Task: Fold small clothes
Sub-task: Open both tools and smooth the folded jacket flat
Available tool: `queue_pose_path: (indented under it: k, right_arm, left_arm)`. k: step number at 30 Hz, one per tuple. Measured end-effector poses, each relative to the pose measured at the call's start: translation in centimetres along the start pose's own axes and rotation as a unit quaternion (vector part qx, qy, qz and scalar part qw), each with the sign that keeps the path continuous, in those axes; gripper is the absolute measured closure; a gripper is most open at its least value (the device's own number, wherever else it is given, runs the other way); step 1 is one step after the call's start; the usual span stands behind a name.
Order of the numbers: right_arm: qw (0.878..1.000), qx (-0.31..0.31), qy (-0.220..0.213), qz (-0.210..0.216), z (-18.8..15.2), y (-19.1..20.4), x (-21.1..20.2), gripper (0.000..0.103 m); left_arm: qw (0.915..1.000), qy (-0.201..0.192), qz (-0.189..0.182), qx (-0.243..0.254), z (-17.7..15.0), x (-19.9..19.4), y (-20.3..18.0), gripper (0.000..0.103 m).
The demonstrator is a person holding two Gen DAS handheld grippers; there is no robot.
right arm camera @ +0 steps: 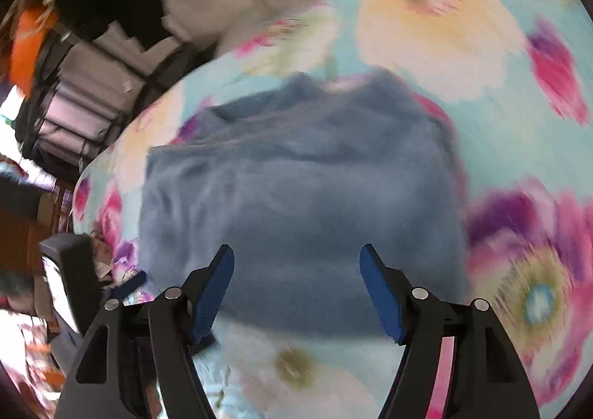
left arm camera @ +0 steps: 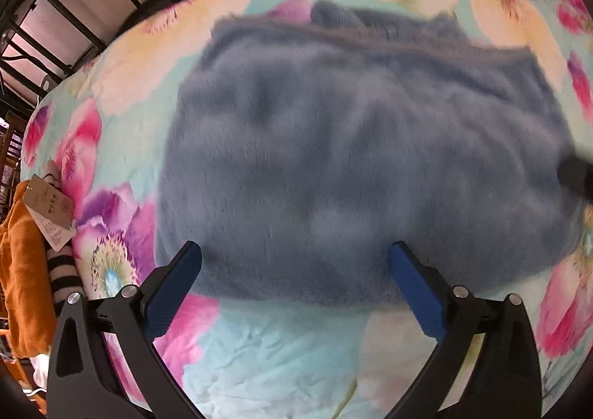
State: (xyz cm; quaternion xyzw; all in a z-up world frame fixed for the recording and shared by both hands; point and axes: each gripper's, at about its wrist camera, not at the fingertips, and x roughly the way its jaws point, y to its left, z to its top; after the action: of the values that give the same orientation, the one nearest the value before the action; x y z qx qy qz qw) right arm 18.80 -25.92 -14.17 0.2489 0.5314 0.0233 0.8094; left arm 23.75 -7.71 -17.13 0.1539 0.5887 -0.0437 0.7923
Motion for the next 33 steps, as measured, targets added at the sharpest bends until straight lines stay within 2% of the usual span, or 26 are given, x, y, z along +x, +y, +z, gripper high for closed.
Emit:
queue_pose_path:
  k: [1,3,5,8,11,13,15,17,20,21,23,24,25,27,29,31,33]
  right_arm:
    - [1.000,-0.027,-0.004,0.002,0.6,1.3,0.7,0.042]
    - [0.998,-0.056,-0.004,0.015,1.5,2.8,1.9,0.056]
    - [0.997,-0.069,0.006,0.038,2.4,4.0,3.6,0.063]
    - [0.995,-0.077,0.025,0.055,3.8,4.7,6.6,0.064]
    - [0.996,-0.063,0.041,0.057,4.8,3.9,9.0,0.066]
    - [0.997,-0.049,0.031,0.052,5.5,2.8,10.1,0.068]
    - [0.998,-0.034,0.020,0.048,6.1,1.8,10.4,0.077]
    - [0.998,-0.013,0.010,0.053,6.4,1.3,10.0,0.079]
    - [0.998,0.008,-0.018,0.066,7.1,1.3,8.1,0.074]
    - [0.997,0.009,-0.025,0.073,7.4,1.6,7.3,0.071]
    - [0.996,0.012,-0.030,0.086,7.8,1.9,6.1,0.065]
    - [0.996,0.014,-0.030,0.088,7.8,2.1,5.3,0.061]
    - [0.996,0.016,-0.028,0.088,7.9,2.2,4.9,0.061]
    - [0.996,0.025,-0.023,0.088,7.7,2.2,3.9,0.059]
    - [0.995,0.033,-0.020,0.089,7.1,2.1,3.1,0.059]
    - [0.995,0.037,-0.020,0.087,6.3,2.0,1.8,0.056]
    - [0.996,0.037,-0.024,0.077,5.5,1.8,0.4,0.043]
  left_arm:
    - [1.0000,0.004,0.002,0.002,-0.2,0.1,0.0,0.004]
    - [1.0000,0.007,0.000,0.000,-0.4,0.3,0.3,0.004]
    - [0.9998,0.017,-0.005,-0.009,-0.4,0.7,0.8,0.004]
    - [0.9986,0.038,-0.022,-0.030,-0.6,1.8,1.5,0.004]
    - [0.9984,0.044,-0.022,-0.026,-0.8,2.5,1.4,0.004]
    - [0.9988,0.043,-0.016,-0.017,-0.7,2.7,1.1,0.004]
    - [0.9990,0.039,-0.013,-0.018,-0.5,2.5,0.7,0.004]
    - [0.9995,0.019,-0.016,-0.020,0.3,1.5,1.3,0.004]
    - [0.9988,-0.032,0.005,-0.036,1.5,-0.4,2.8,0.004]
    - [0.9982,-0.036,0.015,-0.045,1.8,-0.5,3.5,0.004]
    - [0.9980,-0.006,0.023,-0.059,1.8,0.9,4.6,0.004]
    - [0.9971,0.021,0.026,-0.069,1.5,2.3,5.1,0.004]
    - [0.9954,0.042,0.013,-0.084,1.1,3.5,5.5,0.004]
    - [0.9902,0.061,-0.016,-0.125,0.7,4.4,6.6,0.004]
    - [0.9867,0.061,-0.027,-0.148,0.9,3.5,7.2,0.005]
    - [0.9897,0.042,-0.033,-0.133,1.5,2.0,6.8,0.005]
    - [0.9943,0.010,-0.029,-0.102,1.9,0.1,5.6,0.005]
